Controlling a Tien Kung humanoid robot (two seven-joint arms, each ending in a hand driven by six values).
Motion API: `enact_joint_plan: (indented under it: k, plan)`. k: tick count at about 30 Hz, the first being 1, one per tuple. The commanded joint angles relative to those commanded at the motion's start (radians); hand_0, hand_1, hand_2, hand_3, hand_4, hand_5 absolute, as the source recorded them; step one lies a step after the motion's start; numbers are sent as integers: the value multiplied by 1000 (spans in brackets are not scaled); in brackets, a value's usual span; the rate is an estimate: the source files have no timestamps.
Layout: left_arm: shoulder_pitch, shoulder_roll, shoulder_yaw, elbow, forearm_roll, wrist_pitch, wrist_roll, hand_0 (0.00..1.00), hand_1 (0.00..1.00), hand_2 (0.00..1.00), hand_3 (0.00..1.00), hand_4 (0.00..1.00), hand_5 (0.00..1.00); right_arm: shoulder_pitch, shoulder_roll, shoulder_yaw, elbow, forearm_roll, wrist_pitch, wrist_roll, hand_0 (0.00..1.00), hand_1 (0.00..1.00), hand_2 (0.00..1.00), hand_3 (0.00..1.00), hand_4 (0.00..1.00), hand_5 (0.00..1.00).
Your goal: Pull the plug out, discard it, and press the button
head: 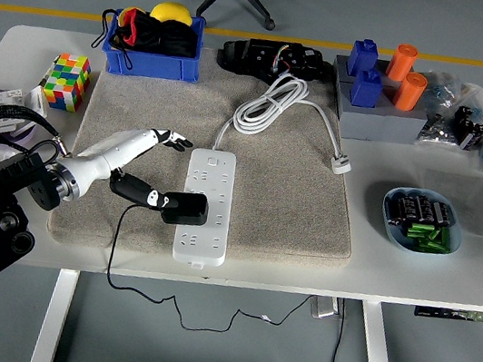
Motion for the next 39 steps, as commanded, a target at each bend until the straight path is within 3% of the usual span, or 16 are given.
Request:
enact_joint_plan:
  k: [12,13,19,20,25,26,31,32,37,38,39]
  plan:
    - [-10,-17,49,10,-10,-1,10,884,797,692,799,998,162,-4,0,3,0,-1,0,-1,741,660,645,612,662,473]
    - [-10,-21,51,13,-3,-1,12,866,749,624,769,998,118,-3,0,2,0,-1,0,0,740,660,645,613,662,471]
    - [-18,-28,71,35,-5,0,14,866,749,624,769,998,118,-1,-1,-2,0,2,0,2,740,660,645,613,662,471]
    - [-20,-29,74,39,-7,1,14,832,682,604,760,998,42,-2,-1,-2,0,3,0,3,740,660,645,613,662,471]
    - [-27,-34,84,51,-22,8,14,832,682,604,760,998,42,-2,-2,1,0,1,0,-1,740,660,645,613,662,471]
    - [-29,-36,87,54,-26,9,14,666,564,562,748,936,2,-2,-2,1,0,2,0,0,740,661,645,613,662,471]
    - [-34,-40,99,66,-32,9,18,666,564,562,748,936,2,-2,-2,-1,0,4,1,1,740,661,645,613,662,471]
    - [-34,-41,101,68,-33,10,18,562,498,506,698,897,2,-2,-2,-1,0,5,1,1,741,660,645,613,661,472]
    - [-38,-45,105,77,-35,16,19,562,498,506,698,897,2,-2,-2,-2,0,5,1,1,741,660,645,613,661,472]
    - [-39,-45,105,78,-37,17,18,480,437,473,616,794,2,-2,-2,-2,0,6,0,1,741,660,645,613,661,472]
    - [-39,-46,106,79,-39,21,16,480,437,473,616,794,2,-2,-3,-2,0,6,0,1,741,660,645,613,661,472]
